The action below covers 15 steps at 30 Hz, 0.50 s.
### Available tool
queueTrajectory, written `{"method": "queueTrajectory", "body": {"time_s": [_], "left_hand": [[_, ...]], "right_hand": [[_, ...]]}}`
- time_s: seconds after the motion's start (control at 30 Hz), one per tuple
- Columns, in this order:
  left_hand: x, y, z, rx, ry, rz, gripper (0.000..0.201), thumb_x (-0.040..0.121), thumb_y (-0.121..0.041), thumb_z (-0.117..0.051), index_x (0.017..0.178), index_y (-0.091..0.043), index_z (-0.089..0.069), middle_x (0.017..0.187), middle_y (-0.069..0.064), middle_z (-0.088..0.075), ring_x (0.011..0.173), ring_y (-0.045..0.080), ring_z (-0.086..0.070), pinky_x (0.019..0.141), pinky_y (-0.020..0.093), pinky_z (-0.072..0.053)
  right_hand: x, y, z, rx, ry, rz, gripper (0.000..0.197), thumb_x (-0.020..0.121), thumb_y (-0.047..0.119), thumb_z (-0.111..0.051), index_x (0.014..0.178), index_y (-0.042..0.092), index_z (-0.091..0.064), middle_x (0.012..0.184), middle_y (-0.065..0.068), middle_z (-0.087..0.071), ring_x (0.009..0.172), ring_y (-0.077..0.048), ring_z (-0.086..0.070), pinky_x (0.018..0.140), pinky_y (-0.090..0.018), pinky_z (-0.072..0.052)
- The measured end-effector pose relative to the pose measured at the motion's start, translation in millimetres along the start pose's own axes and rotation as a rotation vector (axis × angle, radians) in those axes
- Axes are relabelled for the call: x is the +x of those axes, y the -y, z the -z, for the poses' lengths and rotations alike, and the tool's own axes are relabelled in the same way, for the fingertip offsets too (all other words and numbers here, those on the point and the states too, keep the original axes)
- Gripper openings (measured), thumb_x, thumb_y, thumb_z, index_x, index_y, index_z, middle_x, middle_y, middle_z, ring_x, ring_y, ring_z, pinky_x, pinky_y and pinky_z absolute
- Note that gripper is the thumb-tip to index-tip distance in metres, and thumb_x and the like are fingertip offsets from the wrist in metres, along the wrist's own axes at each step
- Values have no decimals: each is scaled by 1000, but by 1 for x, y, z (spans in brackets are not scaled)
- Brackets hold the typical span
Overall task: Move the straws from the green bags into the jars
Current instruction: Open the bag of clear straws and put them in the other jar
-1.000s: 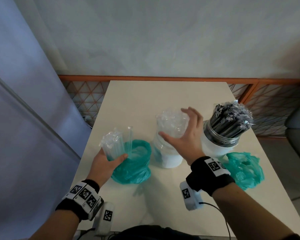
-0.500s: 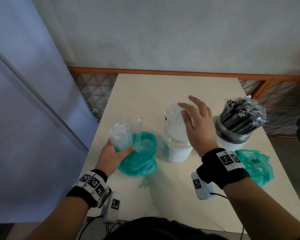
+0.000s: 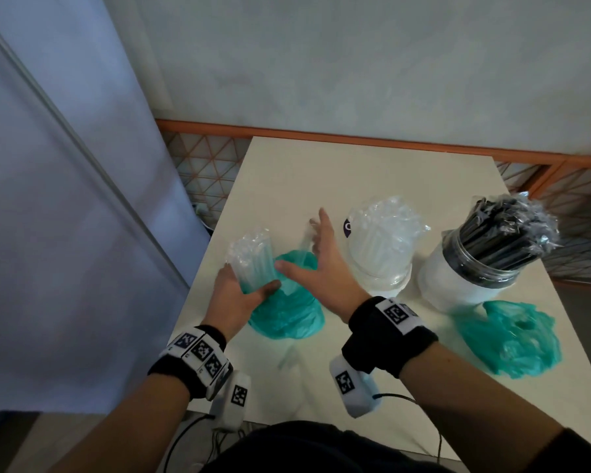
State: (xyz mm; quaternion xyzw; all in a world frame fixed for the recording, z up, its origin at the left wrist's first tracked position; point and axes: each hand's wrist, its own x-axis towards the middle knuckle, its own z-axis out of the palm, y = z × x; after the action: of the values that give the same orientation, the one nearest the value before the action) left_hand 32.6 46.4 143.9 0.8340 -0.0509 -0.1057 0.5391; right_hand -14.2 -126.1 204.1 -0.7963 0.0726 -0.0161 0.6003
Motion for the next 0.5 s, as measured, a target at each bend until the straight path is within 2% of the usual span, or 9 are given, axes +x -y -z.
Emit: {"method": "queueTrajectory", "body": {"time_s": [0.07,0.1,0.2,0.27,0.37,0.43,0.5], "left_hand": [[1,1,1,224,-80,-37,76,64,-50,-83,125,-15,-54,120,9,-49,113,28,-47,100,41,-43],[2,1,0,237,-75,-23,73,66,-44,-83,126,-15,-53,119,11,-45,111,29,-46,99,40,-43],[3,4,-1,105,57,-8,60,63,-47,-80,114,-26,-56,117,13,-55,100,29,-64,86,50,-56],[2,11,-4,59,117,14,59,61,-43,-77,114,-24,-59,111,13,-60,96,27,-67,83,51,-57],[-9,-2,-10,-65,140,51,76,55,-30,-87,122,-23,-52,113,2,-61,100,17,-64,85,36,-57],[-17,2,-15,-119,134,60,77,59,-16,-90,119,-26,-44,113,-7,-55,101,12,-59,82,27,-55],[-21,10,-15,-92,139,45,75,55,-17,-92,109,-27,-41,112,-6,-51,103,12,-55,84,26,-51]], "right_hand": [[5,-10,-8,94,107,-86,116,72,33,-84,153,32,-1,156,0,-33,142,-11,-33,118,-32,-29],[8,-14,-13,106,143,-107,117,68,35,-86,153,33,-6,153,-1,-39,140,-12,-38,117,-34,-32],[11,-21,-24,116,200,-157,112,56,38,-92,147,28,-27,142,1,-51,130,-11,-50,111,-38,-41],[11,-22,-28,101,179,-192,91,59,30,-92,134,22,-41,127,5,-60,118,-10,-58,104,-35,-48],[10,-21,-29,159,108,-249,71,65,24,-90,124,18,-51,114,0,-67,106,-14,-64,90,-25,-52],[14,-28,-30,199,39,-239,60,66,26,-88,117,11,-58,107,-7,-71,99,-17,-68,87,-31,-56],[17,-32,-30,259,-52,-244,47,70,19,-85,109,4,-63,102,-14,-73,90,-19,-70,81,-35,-58]]}}
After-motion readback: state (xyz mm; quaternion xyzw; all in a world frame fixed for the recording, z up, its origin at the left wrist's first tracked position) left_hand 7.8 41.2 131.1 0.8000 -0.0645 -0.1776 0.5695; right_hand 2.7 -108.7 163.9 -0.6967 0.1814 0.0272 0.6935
